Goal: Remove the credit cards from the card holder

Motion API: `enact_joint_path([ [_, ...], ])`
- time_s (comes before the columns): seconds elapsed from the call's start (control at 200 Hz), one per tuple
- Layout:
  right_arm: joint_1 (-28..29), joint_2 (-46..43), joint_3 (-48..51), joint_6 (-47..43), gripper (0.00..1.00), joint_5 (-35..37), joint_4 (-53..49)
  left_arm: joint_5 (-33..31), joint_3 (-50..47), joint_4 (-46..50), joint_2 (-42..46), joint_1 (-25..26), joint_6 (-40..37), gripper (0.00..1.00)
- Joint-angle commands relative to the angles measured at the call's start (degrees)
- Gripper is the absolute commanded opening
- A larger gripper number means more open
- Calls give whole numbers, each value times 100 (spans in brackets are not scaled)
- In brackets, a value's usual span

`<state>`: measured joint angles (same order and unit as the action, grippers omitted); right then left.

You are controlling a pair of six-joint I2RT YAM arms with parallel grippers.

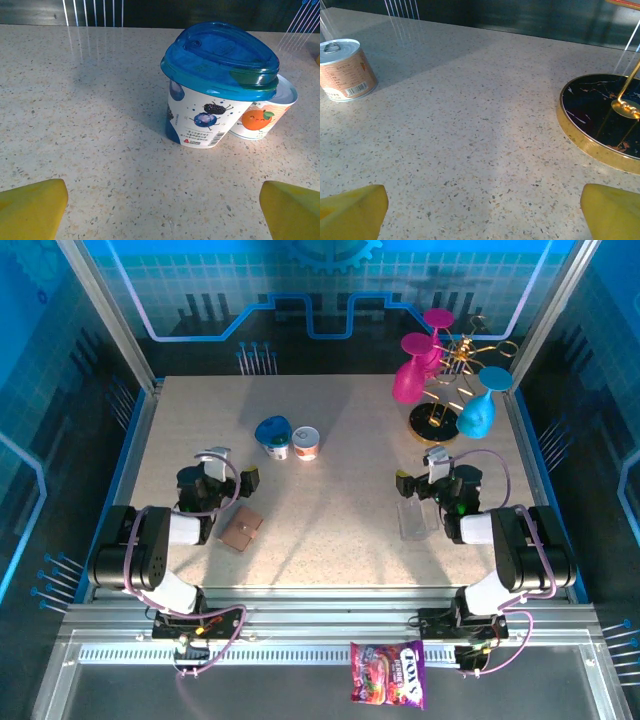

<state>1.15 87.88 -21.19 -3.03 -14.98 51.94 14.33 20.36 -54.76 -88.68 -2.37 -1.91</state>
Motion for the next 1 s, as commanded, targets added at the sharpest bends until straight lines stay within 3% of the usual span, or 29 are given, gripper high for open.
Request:
enact_joint_path([
  [0.0, -72, 17, 9, -75, 100, -110, 204, 196, -23, -149, 0, -79, -90, 99],
  [0.996, -112, 25, -7, -49, 100, -122, 191, 216, 22, -96, -30, -152, -11, 99],
])
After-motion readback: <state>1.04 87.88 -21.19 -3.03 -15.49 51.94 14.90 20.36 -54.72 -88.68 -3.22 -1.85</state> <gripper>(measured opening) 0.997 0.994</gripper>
